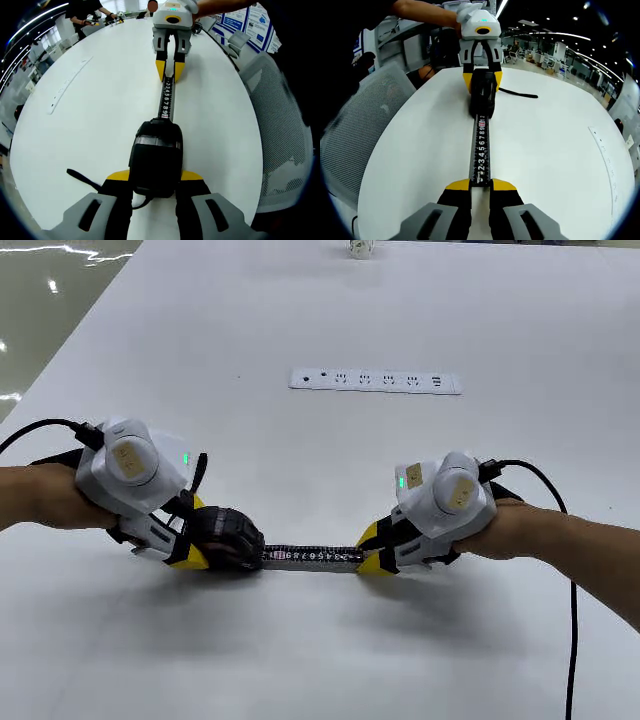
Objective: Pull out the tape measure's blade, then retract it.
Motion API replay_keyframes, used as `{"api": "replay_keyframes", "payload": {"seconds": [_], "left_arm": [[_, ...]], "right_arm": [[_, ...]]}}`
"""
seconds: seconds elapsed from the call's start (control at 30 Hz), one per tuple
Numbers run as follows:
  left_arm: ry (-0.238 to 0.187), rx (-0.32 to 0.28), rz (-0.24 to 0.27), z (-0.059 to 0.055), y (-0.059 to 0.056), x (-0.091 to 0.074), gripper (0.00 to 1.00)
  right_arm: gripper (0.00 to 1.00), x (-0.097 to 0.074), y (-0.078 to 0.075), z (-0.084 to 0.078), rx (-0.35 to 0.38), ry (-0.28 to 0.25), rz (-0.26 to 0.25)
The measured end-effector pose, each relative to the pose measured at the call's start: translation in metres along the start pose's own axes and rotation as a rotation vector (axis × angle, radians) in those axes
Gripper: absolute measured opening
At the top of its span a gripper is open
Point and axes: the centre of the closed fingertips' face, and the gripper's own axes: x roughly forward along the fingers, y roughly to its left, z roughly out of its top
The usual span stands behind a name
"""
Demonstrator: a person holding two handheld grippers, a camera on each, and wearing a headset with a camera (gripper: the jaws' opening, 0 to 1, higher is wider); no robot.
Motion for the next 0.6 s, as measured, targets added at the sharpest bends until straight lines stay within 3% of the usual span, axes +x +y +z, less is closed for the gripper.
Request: {"api": "replay_keyframes", "payload": {"seconds": [0.6], "left_arm": [[0.008,-0.001,-0.003,0.0,0.0,0.001,0.27]], "right_arm": [[0.08,-0.023,0.002,-0.028,0.017,0.04,-0.014]]}}
